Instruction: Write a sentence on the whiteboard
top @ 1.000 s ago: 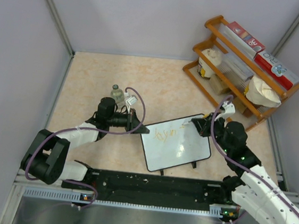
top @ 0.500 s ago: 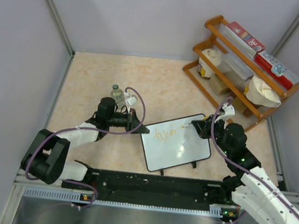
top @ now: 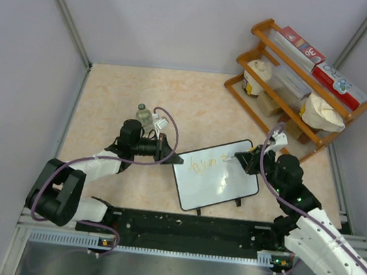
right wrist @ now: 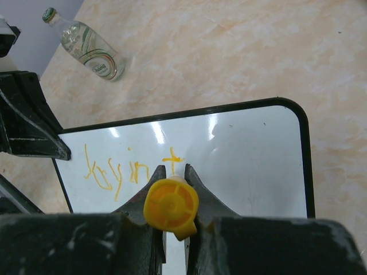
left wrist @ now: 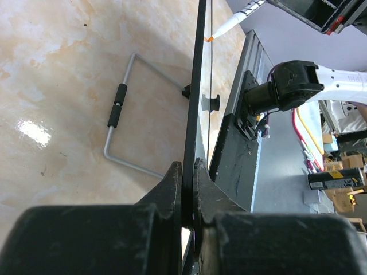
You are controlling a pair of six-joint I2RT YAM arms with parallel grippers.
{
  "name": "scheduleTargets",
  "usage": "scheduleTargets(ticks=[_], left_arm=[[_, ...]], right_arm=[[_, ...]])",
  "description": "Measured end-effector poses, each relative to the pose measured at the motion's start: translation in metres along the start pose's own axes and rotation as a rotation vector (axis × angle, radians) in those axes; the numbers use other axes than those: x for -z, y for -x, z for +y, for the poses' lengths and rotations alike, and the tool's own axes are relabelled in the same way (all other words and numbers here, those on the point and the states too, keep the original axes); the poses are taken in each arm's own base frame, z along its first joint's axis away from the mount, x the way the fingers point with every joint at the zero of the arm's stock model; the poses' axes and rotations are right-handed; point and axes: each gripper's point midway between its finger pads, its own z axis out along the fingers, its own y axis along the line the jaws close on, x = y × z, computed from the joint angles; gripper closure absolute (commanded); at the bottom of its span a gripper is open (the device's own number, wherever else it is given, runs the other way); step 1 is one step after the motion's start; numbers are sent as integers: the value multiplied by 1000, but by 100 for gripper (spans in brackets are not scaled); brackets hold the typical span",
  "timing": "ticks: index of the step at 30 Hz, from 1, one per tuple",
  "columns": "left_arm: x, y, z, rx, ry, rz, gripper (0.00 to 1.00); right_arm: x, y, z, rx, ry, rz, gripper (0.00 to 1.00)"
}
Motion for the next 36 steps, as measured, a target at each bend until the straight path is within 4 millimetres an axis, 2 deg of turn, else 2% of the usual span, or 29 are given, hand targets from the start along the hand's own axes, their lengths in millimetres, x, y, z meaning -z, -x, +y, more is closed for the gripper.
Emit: scheduleTargets(ticks=[19, 36], left_arm=[[0, 0, 0, 0, 1, -1, 100], [0, 0, 0, 0, -1, 0, 100]], right_arm=[[3, -6, -7, -4, -29, 11, 100], [8, 16, -8, 2, -63, -58, 100]])
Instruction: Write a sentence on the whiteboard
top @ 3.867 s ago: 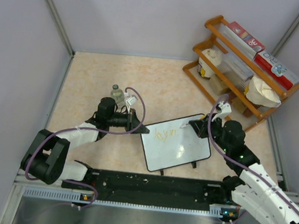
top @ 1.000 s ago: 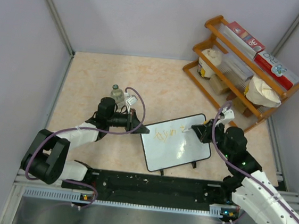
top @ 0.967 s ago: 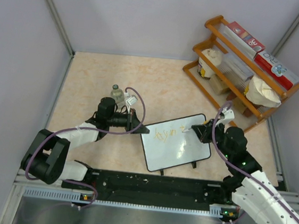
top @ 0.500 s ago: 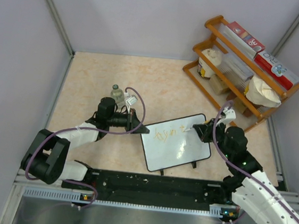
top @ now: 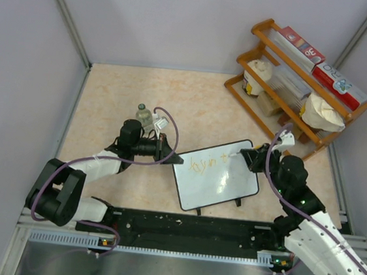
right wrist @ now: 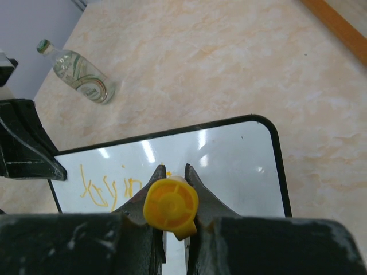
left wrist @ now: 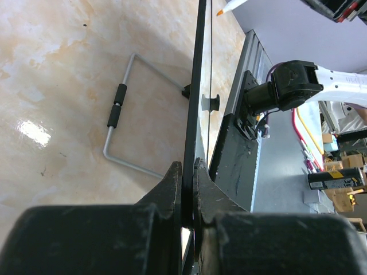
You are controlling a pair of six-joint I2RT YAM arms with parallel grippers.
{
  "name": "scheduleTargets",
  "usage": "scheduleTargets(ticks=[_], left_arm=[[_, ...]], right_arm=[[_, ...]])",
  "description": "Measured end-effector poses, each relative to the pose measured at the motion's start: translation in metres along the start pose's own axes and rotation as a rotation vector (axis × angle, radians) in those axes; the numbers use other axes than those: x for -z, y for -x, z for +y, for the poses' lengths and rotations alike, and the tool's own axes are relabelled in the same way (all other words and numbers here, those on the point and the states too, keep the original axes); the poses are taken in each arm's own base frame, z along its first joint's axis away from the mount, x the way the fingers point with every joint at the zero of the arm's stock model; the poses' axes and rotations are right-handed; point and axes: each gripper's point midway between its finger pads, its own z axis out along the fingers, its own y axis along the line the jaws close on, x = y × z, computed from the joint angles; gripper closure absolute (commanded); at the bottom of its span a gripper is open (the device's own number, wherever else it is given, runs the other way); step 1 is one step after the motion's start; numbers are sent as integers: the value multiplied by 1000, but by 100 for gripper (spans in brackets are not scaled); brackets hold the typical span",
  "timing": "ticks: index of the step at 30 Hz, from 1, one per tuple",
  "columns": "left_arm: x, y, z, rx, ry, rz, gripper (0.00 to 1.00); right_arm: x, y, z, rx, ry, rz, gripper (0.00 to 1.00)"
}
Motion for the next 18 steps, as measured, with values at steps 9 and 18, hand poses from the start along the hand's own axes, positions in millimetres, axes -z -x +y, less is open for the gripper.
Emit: scheduleTargets(ticks=[9, 18], left_arm=[[0, 0, 0, 0, 0, 0, 100], [0, 0, 0, 0, 0, 0, 100]], right_arm=[[-3, 25, 5, -1, -15, -58, 100], [-15, 13, -2, 1, -43, -10, 100]])
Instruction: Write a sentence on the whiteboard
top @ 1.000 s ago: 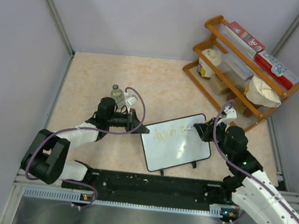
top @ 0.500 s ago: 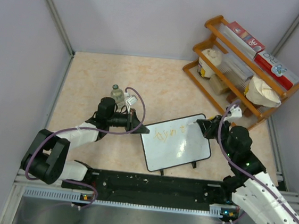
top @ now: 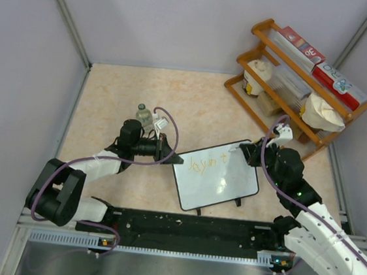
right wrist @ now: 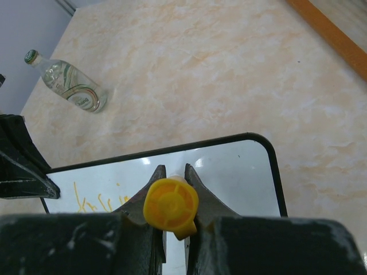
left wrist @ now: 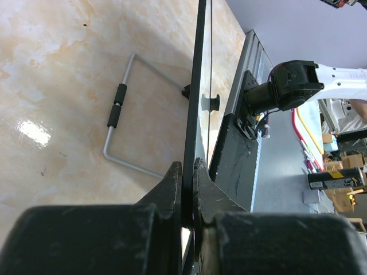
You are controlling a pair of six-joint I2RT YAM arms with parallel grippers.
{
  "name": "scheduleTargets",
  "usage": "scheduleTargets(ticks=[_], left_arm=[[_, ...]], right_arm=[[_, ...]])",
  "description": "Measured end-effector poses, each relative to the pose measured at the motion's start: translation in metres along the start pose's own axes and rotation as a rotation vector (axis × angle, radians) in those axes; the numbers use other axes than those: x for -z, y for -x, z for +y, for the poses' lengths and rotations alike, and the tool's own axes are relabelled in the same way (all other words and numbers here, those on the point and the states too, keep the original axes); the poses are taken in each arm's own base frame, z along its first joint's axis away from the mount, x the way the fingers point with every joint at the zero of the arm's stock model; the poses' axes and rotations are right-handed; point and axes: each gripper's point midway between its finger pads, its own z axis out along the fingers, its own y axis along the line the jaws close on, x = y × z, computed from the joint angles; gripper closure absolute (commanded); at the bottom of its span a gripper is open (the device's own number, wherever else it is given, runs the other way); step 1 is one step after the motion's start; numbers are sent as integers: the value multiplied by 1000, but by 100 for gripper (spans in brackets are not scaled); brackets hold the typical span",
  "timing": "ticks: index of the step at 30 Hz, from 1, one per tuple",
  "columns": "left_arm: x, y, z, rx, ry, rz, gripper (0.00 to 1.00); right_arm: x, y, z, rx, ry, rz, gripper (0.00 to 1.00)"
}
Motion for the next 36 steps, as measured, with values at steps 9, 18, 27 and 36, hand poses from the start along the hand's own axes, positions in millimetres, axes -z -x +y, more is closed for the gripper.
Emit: scheduleTargets(ticks=[9, 18, 27, 36], left_arm=[[0, 0, 0, 0, 0, 0, 100], [0, 0, 0, 0, 1, -1, 100], [0, 0, 0, 1, 1, 0, 100], [0, 0, 0, 0, 0, 0, 100]], right_arm=[[-1, 4, 2, -1, 8, -21, 100], [2, -5, -1, -1, 13, -4, 100], [6, -13, 0, -1, 35, 12, 100], [13, -26, -2, 0, 41, 46, 100]])
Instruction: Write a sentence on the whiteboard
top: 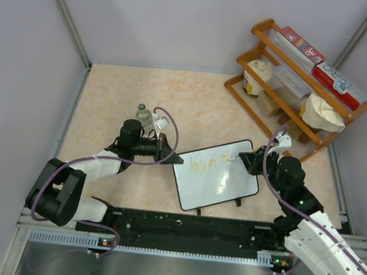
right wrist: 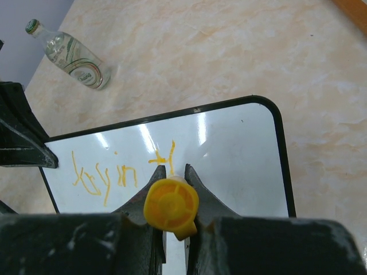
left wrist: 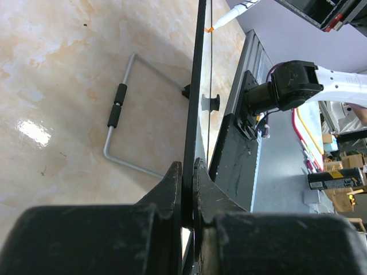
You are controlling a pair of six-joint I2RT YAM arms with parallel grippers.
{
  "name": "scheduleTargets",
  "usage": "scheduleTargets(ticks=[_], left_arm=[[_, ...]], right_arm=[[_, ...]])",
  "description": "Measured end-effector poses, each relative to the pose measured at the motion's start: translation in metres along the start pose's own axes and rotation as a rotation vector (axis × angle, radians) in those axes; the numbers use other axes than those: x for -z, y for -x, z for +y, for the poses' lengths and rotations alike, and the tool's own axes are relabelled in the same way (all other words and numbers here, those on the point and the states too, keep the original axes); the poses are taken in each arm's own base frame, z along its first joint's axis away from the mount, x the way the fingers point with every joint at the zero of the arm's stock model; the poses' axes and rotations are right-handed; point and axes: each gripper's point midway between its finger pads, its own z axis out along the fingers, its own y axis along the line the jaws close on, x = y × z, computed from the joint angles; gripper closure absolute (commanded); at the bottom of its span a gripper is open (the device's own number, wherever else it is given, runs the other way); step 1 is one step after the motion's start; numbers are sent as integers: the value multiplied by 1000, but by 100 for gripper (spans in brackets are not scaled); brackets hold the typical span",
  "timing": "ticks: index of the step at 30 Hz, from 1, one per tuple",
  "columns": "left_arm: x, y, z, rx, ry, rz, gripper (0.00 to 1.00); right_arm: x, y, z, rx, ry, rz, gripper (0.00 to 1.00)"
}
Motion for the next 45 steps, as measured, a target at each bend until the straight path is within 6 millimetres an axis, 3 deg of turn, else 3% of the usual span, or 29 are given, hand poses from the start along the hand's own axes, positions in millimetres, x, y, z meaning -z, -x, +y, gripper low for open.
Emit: scheduleTargets(ticks=[16, 45], left_arm=[[0, 0, 0, 2, 1, 0, 100], [0, 0, 0, 1, 0, 0, 100]], right_arm=[[-2, -6, 0, -6, 8, 17, 100], [-7, 19, -3, 3, -49, -44, 100]])
